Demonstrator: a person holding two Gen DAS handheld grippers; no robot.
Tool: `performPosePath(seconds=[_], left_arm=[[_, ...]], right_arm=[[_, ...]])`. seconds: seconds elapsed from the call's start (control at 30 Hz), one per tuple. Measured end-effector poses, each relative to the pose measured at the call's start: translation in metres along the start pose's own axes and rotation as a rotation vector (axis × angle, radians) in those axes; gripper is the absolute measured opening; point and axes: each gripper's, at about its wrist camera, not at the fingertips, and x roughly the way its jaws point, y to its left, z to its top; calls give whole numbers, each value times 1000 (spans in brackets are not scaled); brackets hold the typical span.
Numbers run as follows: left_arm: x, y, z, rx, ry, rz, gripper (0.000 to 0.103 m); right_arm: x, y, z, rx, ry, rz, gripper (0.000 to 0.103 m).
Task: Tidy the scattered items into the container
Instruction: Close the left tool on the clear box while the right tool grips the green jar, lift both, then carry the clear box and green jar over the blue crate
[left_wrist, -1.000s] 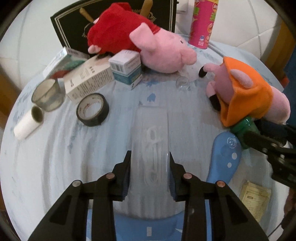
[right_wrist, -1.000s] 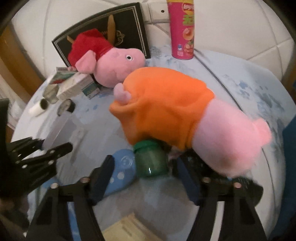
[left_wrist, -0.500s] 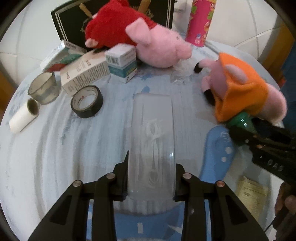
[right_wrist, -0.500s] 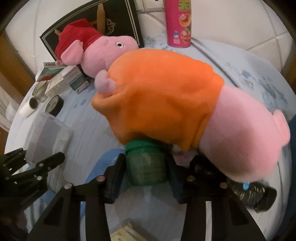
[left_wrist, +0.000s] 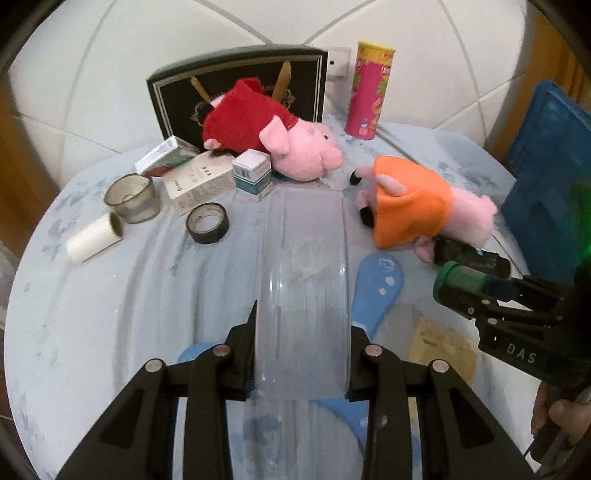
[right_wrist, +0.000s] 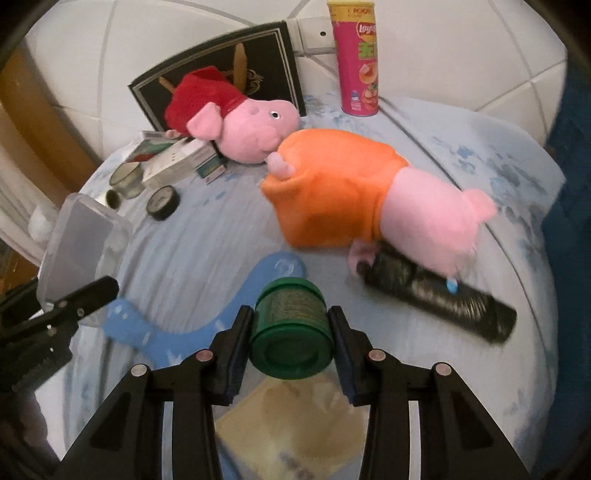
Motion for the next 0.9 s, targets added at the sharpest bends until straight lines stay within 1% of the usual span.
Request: performPosePath(seconds=[0.2, 0.3, 0.5, 0.63, 0.73, 0.8, 0.9], left_arm=[[-47, -11, -13, 3, -59, 6, 32], [-75, -18, -18, 3, -101, 12, 32], [-130, -36, -24, -5, -192, 25, 32], [-168, -47, -27, -13, -259, 16, 32], [-196, -58, -28, 11, -311, -14, 32], [-210, -70, -26, 37, -340, -50, 32], [-229, -89, -25, 64, -366, -109, 32]], right_arm=[[-48, 17, -15, -39, -67, 5, 40], [-76, 24, -16, -64, -114, 10, 40], [-143, 33, -18, -128, -223, 17, 40], [-190, 36, -22, -166, -294, 1, 40], [-231, 34, -32, -164, -360, -39, 40], [-259, 30, -39, -150, -406, -76, 40], [-298, 13, -52, -100, -459, -135, 40]])
